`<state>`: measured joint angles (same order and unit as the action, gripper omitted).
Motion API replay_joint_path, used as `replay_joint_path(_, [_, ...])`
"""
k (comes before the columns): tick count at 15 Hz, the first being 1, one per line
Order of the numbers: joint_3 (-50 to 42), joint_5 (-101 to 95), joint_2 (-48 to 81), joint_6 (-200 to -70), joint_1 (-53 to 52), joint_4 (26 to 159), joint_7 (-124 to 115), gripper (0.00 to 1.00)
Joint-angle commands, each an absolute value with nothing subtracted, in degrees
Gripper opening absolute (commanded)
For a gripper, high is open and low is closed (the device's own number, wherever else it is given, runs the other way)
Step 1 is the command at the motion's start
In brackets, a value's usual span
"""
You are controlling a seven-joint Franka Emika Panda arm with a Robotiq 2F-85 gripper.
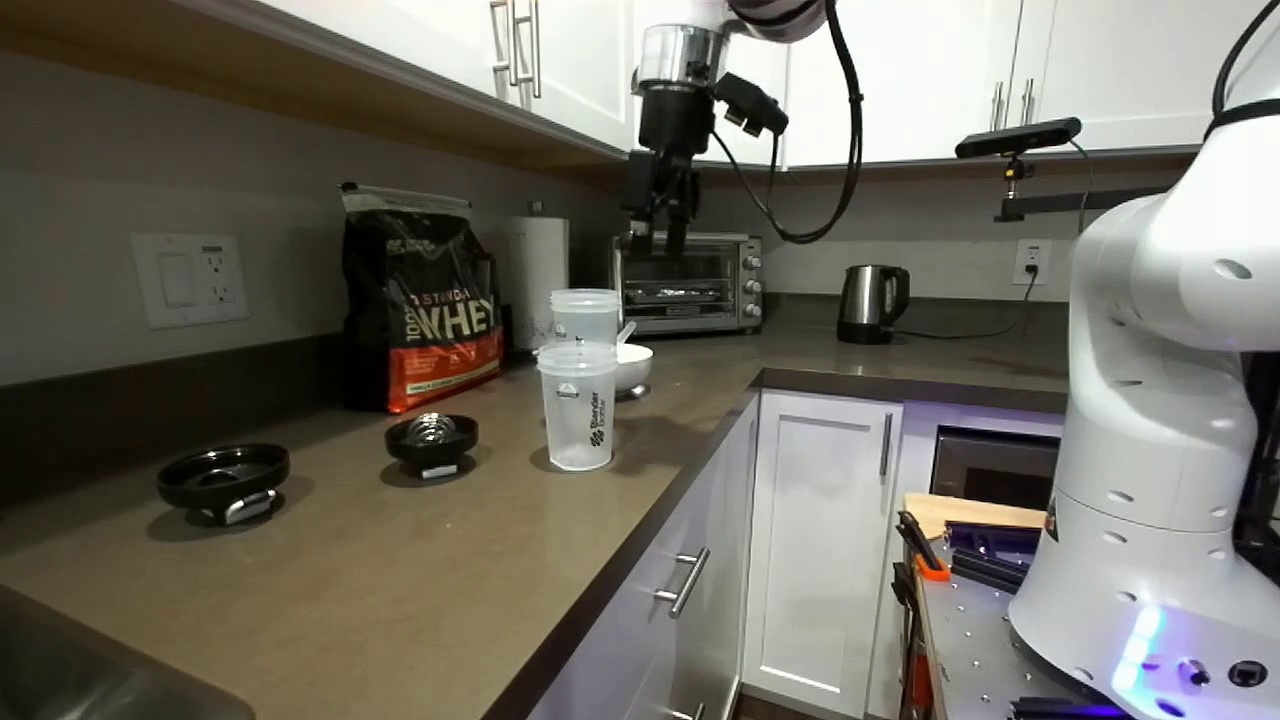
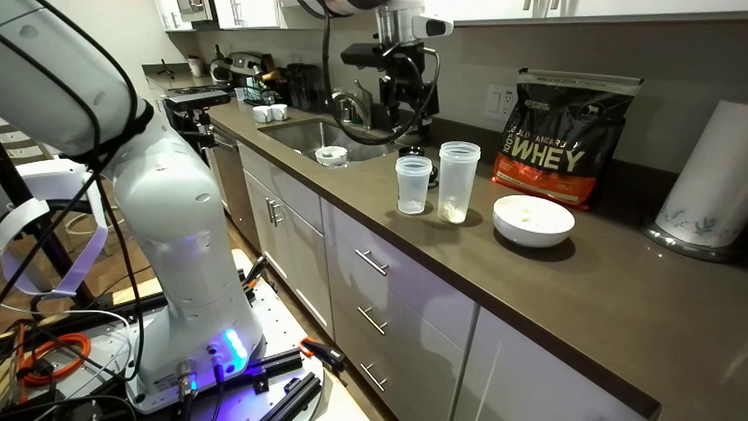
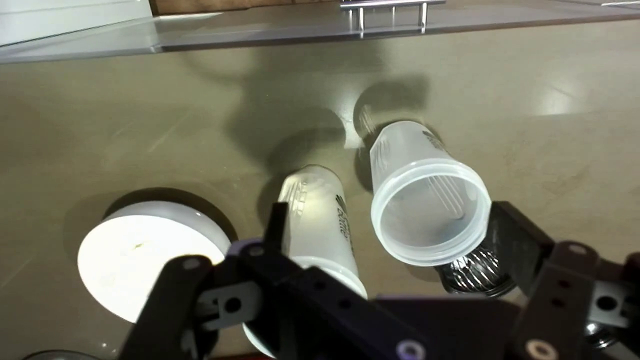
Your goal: Move the bigger cup to the left
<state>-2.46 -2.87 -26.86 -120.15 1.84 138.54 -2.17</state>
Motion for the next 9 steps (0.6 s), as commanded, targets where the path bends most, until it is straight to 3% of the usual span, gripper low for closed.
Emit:
replay_joint_path(1, [-1.37, -3.18, -19.50, -119.66, 1.16, 132.06, -0.36, 1.00])
replay_joint_path(9, [-2.05, -1.24, -11.03, -120.03, 0.79, 124.38, 3.80, 1.00])
